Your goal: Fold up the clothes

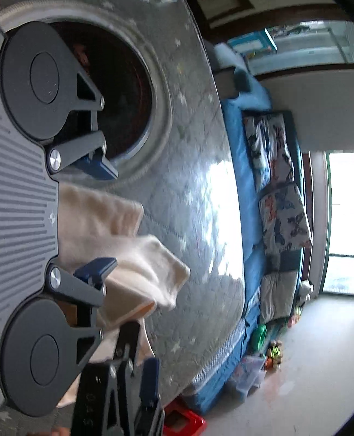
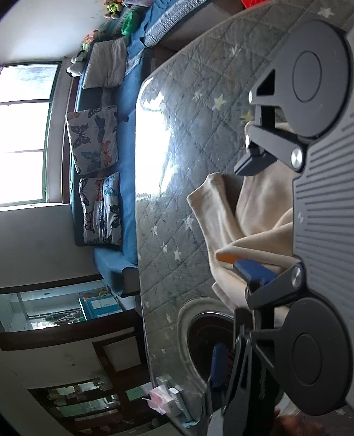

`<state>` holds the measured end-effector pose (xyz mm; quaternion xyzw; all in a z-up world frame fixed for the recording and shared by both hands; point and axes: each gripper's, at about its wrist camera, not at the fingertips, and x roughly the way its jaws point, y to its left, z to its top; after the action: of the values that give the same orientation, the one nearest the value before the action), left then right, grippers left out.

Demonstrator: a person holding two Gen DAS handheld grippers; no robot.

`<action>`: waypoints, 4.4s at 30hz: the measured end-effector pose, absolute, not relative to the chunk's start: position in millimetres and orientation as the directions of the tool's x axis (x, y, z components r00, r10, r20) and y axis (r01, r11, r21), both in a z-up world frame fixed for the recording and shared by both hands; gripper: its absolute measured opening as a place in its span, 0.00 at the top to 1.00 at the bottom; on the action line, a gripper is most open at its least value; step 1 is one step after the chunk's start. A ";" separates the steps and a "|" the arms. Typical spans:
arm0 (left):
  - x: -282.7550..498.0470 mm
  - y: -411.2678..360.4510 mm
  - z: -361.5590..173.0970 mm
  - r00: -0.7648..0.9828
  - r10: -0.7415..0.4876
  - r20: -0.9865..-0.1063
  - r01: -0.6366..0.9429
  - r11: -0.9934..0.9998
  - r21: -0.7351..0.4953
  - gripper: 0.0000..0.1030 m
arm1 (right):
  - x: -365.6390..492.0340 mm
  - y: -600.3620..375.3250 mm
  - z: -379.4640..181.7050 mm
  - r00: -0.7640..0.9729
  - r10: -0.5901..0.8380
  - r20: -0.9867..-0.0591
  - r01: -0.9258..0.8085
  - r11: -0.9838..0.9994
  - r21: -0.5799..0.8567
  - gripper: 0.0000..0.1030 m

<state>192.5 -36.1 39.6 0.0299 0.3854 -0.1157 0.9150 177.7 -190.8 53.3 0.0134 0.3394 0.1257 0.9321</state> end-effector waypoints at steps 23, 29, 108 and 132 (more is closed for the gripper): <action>188.5 -23.7 38.4 0.682 -0.251 -0.687 0.268 0.960 -0.085 0.93 | 165.7 -201.9 45.6 0.711 0.306 -0.633 -0.254 0.951 0.175 0.93; 149.4 15.5 64.6 0.765 -0.202 -0.612 0.188 0.978 -0.088 0.93 | 123.0 -233.8 66.5 0.792 0.189 -0.580 -0.147 0.982 0.118 0.93; 131.0 35.1 1.5 0.706 -0.095 -0.702 0.131 0.991 -0.003 0.56 | 198.1 -195.5 9.9 0.704 0.111 -0.701 -0.192 0.981 -0.038 0.60; 54.2 21.3 -1.2 0.726 -0.109 -0.679 0.214 0.974 0.072 0.32 | 29.8 -189.7 17.8 0.730 0.235 -0.642 -0.352 0.934 -0.059 0.19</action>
<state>54.2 21.3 -1.2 0.0725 0.3597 -0.0872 0.9262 29.8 -189.7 17.8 -0.0887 0.3314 0.1585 0.9258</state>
